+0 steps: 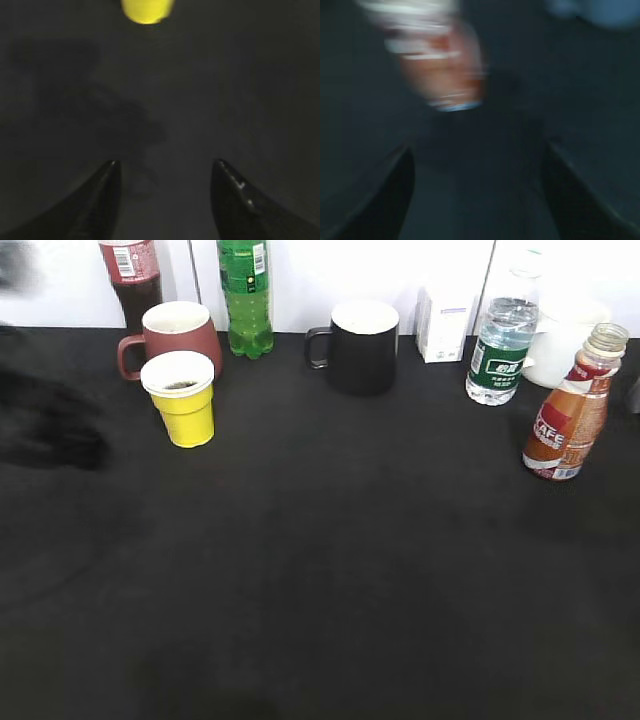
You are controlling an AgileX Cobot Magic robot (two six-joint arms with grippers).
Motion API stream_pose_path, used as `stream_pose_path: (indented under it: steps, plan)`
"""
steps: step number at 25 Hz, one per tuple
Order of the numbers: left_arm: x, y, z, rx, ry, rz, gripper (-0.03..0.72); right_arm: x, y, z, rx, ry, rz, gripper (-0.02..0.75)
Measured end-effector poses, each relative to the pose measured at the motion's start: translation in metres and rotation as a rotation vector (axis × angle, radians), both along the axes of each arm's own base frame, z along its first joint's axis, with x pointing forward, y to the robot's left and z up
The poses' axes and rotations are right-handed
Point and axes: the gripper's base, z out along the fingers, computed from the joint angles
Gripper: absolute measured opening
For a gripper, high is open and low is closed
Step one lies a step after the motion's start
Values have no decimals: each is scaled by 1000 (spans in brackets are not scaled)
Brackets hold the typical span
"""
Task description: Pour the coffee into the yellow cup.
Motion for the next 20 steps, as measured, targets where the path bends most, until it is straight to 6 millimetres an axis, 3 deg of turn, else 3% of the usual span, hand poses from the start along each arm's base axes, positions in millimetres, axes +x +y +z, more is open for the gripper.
stream_pose_path:
  steps: [2,5,8,11,12,15,20]
  plan:
    - [-32,19,33,-42,-139,-45,430,-35,8,20,24,-64,79,600]
    - [-103,60,63,-124,-360,-73,430,-97,1,34,89,-104,115,597]
    - [-159,90,41,-153,-427,-113,423,-167,-14,39,104,-177,137,597]
    - [-193,107,8,-167,-440,-141,418,-221,-38,25,39,-251,51,597]
    - [-198,110,0,-167,-446,-139,417,-230,-44,21,15,-286,24,597]
    - [-200,111,-14,-153,-440,-146,417,-217,-47,-7,-60,-205,-13,597]
    - [-200,111,-14,-148,-443,-152,417,-205,-44,-9,-56,-305,-10,597]
